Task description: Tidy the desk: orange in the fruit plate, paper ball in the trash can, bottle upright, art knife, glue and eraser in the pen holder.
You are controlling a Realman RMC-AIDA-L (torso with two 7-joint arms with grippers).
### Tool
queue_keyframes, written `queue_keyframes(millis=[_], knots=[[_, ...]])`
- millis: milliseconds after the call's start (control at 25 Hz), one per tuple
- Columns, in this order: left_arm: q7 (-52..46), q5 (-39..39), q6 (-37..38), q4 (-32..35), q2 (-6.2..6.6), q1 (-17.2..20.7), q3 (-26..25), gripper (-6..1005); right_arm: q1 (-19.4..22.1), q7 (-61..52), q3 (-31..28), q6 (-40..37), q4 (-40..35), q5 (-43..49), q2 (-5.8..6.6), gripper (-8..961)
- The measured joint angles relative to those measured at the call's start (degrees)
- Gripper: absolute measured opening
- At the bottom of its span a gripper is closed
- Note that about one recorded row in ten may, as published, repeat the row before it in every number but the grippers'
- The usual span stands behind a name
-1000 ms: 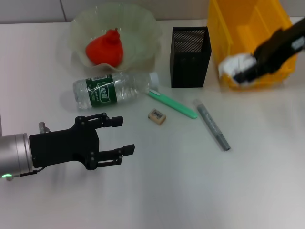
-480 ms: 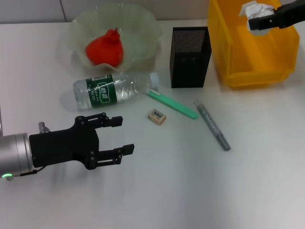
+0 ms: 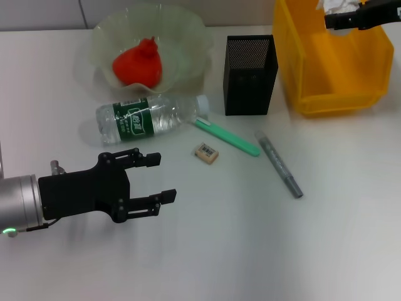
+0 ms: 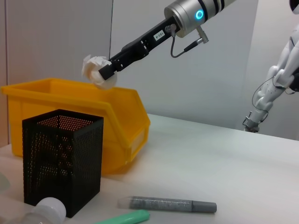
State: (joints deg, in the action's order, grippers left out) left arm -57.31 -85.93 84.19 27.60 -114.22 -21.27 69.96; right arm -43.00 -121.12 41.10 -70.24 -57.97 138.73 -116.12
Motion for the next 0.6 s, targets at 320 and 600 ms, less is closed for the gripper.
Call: queue_keyframes(millis=[320, 600], knots=[[0.0, -0.03, 0.01, 0.0, 0.05, 0.0, 0.0, 750, 0.15, 0.42, -0.04, 1.96, 0.02, 0.21, -0.6, 759], [0.0, -0.02, 0.01, 0.04, 0.0, 0.0, 0.0, 750, 0.76, 2.78, -0.54, 3.95, 1.09, -2.39, -1.12, 821]])
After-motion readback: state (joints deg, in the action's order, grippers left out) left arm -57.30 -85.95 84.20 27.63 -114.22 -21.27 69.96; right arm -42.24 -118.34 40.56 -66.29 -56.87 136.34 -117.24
